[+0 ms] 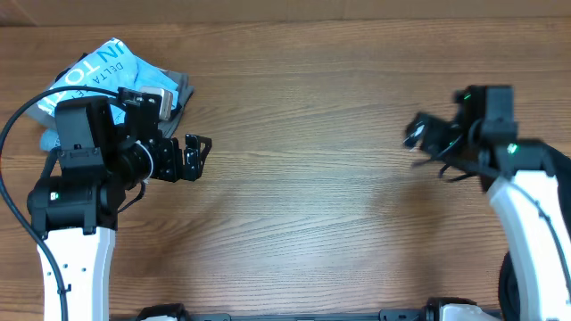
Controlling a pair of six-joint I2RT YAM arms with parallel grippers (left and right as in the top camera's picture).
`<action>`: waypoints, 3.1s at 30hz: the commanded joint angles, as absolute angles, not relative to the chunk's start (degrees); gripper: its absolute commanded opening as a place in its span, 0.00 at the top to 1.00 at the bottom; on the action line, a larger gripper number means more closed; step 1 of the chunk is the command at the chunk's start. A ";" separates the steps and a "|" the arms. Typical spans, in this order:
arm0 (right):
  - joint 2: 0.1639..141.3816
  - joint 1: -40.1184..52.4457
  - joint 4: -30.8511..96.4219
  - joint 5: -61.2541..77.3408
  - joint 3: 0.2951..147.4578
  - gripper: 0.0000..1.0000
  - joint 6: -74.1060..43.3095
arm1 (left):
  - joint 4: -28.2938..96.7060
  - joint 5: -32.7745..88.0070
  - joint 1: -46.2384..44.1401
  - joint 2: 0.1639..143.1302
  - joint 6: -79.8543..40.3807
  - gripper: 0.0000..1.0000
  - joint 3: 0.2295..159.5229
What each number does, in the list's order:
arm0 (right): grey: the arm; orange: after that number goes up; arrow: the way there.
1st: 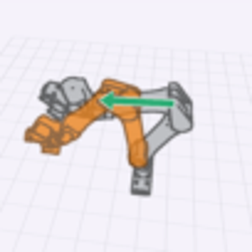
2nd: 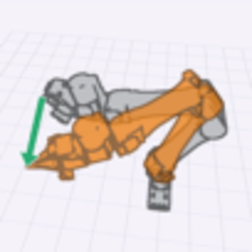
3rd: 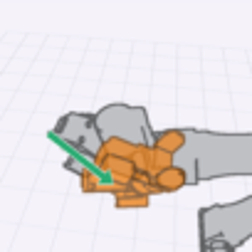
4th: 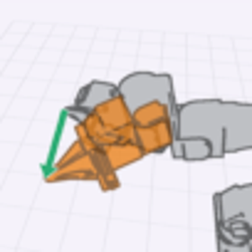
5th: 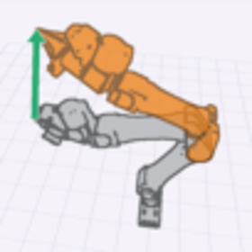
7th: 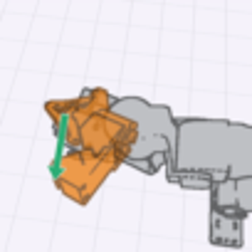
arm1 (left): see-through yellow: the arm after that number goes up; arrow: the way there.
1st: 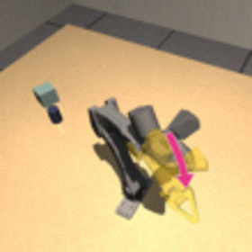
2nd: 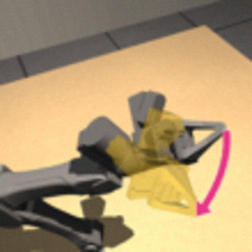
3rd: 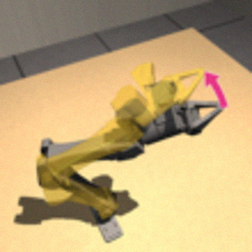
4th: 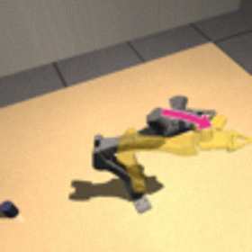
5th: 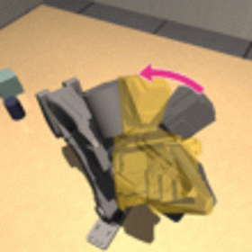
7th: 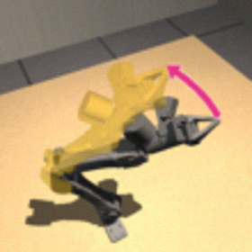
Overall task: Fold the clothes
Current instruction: 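Grasp the black T-shirt edge with the right gripper and drag it left, then grasp the shirt's left corner with the left gripper, right holds right corner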
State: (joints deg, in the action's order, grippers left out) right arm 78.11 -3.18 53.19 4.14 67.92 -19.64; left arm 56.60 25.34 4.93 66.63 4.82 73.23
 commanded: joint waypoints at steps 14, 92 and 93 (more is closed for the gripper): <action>110.87 -36.07 31.92 -5.13 72.23 0.13 -33.06 | 57.84 26.39 4.67 67.13 4.73 0.00 74.74; 90.83 -7.46 64.45 -2.50 79.72 0.27 -22.68 | 51.44 -1.26 -3.01 125.82 -3.46 0.96 88.23; 93.56 -7.46 64.66 -2.48 79.42 0.27 -22.70 | 52.64 -0.99 -2.50 123.68 -2.90 0.96 88.25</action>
State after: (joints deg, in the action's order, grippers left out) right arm 89.56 -7.16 64.29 -1.78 78.87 -22.48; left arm 50.26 3.29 -4.56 124.22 -3.29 90.11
